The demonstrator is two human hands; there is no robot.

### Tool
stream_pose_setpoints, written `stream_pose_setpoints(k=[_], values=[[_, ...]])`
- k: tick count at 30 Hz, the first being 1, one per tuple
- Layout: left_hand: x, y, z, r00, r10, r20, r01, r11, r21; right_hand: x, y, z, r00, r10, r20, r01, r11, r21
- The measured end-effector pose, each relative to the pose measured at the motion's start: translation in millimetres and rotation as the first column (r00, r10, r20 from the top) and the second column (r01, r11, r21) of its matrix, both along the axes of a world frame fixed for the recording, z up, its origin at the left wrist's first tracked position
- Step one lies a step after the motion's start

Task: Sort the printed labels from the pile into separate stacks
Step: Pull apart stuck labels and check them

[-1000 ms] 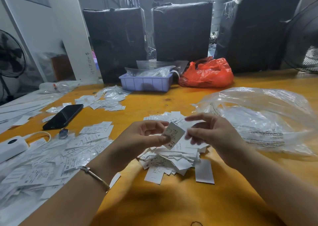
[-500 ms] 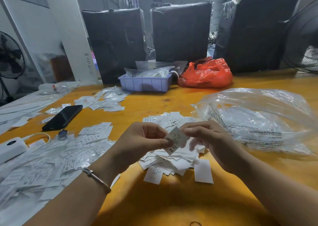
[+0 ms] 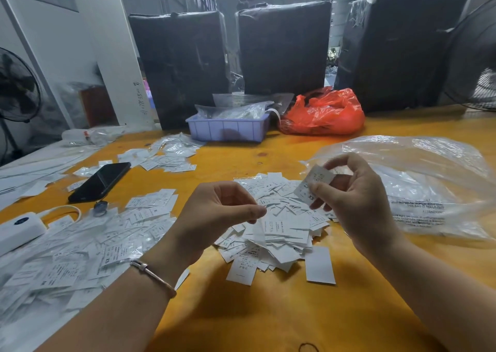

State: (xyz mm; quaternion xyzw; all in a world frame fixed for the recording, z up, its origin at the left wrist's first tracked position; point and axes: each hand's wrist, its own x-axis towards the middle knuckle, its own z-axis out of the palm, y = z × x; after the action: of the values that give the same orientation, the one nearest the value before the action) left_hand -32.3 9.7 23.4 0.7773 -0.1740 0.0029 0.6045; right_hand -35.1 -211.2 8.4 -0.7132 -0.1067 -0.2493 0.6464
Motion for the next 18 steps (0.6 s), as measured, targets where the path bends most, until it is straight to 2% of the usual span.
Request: stream_pose_setpoints(k=[4, 6, 10, 13, 16, 18], values=[[-1.8, -1.2, 0.5, 1.000, -0.023, -0.012, 0.024, 1.000, 0.020, -0.5, 3.9, -0.4, 0.997, 0.064, -0.043, -0.070, 0.982, -0.175], [-4.0, -2.3, 2.6, 0.998, -0.057, -0.023, 0.057, 0.998, -0.010, -1.5, 9.1, -0.5, 0.982, 0.125, -0.144, -0.157, 0.957, -0.245], [-7.3, -3.2, 5.2, 0.993, -0.121, -0.003, 0.121, 0.993, -0.014, -4.8, 9.0, 1.2, 0.862, 0.346, -0.370, -0.435, 0.880, -0.190], [-7.2, -4.1, 4.7, 0.990, -0.144, 0.002, 0.144, 0.989, 0.017, -5.1, 8.2, 1.8, 0.809, 0.436, -0.394, -0.547, 0.805, -0.232], [-8.0, -4.9, 4.9, 0.989, -0.147, 0.006, 0.147, 0.989, -0.003, -5.3, 9.7, 0.4, 0.747, 0.525, -0.409, -0.628, 0.758, -0.175], [-8.1, -4.9, 5.1, 0.991, -0.129, 0.017, 0.130, 0.992, -0.004, -3.8, 8.5, -1.4, 0.738, 0.550, -0.391, -0.639, 0.756, -0.143]])
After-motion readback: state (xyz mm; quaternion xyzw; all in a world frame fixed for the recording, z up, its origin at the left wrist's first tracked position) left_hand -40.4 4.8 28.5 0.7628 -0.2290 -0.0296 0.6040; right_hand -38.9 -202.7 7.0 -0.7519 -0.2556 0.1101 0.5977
